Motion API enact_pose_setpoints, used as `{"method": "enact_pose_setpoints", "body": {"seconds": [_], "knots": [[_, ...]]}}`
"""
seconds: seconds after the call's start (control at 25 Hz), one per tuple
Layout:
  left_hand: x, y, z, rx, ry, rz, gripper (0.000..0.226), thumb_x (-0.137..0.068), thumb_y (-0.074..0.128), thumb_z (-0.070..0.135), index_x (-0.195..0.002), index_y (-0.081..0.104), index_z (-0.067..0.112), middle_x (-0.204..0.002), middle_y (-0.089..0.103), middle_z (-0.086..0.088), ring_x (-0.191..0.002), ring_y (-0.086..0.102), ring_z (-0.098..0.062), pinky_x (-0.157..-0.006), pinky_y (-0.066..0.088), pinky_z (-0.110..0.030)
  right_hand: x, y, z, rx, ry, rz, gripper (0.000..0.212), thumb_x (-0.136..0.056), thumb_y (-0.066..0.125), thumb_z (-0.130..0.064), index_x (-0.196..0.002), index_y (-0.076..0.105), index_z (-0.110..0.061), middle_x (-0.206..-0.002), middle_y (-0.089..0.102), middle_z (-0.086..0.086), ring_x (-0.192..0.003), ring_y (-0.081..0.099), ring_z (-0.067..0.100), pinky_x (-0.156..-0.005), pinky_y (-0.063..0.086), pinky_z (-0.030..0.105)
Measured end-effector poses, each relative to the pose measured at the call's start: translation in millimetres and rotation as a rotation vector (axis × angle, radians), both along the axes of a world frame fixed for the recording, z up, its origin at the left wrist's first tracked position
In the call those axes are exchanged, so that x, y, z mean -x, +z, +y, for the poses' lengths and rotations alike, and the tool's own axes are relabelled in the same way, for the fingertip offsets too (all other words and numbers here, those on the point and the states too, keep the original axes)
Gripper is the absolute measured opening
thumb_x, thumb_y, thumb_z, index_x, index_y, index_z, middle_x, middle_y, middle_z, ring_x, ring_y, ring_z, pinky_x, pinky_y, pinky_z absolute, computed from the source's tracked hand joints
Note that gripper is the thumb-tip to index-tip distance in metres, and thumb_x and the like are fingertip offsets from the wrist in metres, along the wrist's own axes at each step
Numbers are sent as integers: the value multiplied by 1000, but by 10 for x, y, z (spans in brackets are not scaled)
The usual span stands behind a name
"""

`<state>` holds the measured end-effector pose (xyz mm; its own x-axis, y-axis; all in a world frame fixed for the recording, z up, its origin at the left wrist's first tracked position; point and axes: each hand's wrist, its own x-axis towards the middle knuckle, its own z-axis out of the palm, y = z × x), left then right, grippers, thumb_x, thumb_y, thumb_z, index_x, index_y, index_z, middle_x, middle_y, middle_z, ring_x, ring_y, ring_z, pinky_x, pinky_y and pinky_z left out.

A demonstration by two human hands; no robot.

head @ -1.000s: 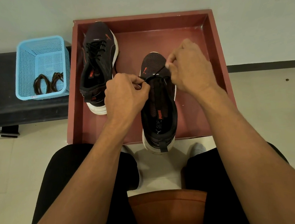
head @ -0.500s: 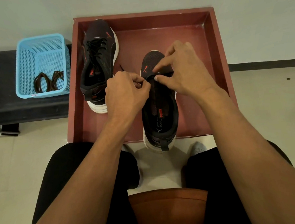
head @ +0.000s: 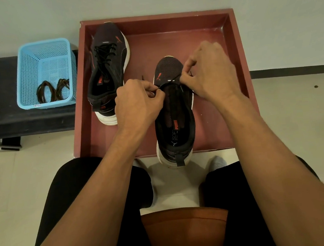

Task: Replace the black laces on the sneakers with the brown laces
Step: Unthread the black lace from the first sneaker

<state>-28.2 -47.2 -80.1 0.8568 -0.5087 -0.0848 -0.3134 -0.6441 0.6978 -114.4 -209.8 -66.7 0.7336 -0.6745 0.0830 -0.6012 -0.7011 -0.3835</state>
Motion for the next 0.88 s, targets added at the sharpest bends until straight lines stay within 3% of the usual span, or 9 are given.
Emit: {"method": "enact_pose_setpoints", "body": {"seconds": [0.12,0.2,0.28,0.36,0.44,0.6,0.88], "knots": [[-7,-2,4,6,1,-3,14,-86,72,34,-95,82,29,-74,72,13,-78,73,-9,-77,63,-38,119,15,-230,-41,-227,-27,14,-83,76,-26,-71,70,-27,-90,69,-5,-89,67,18,-69,57,35],[-6,-6,11,5,1,-1,14,-87,72,34,-96,82,29,-75,73,13,-77,73,-9,-77,64,-38,177,7,-289,-24,-281,-11,14,-85,74,-26,-73,67,-29,-97,69,0,-93,67,22,-73,59,38],[-4,-8,17,5,2,2,15,-87,72,34,-96,82,29,-76,73,13,-78,73,-9,-77,64,-38,176,-9,-262,-33,-188,-7,6,-87,75,-30,-86,70,-31,-111,65,2,-107,62,23,-81,58,40],[-7,-9,15,5,-1,3,15,-87,72,34,-97,82,30,-77,74,12,-79,73,-9,-77,64,-38,108,19,-135,-86,10,-18,17,-89,78,-39,-105,74,-34,-117,56,-1,-113,51,18,-90,50,34],[-11,-12,5,5,-4,11,18,-86,70,38,-98,82,31,-78,74,12,-79,73,-9,-77,64,-38,29,53,16,-129,171,1,22,-88,81,-43,-109,78,-38,-115,52,-6,-114,45,13,-94,46,29],[-12,-22,2,0,-9,19,28,-83,67,44,-104,81,32,-80,75,12,-82,74,-11,-78,64,-39,-37,20,159,-85,238,52,18,-87,82,-43,-104,82,-34,-119,56,-5,-117,47,14,-88,45,27],[-5,7,11,-10,-21,21,27,-84,66,43,-103,82,33,-76,73,13,-79,73,-12,-76,63,-39,-98,-82,219,37,264,27,11,-90,77,-33,-92,76,-21,-107,56,-5,-101,41,8,-72,45,25]]}}
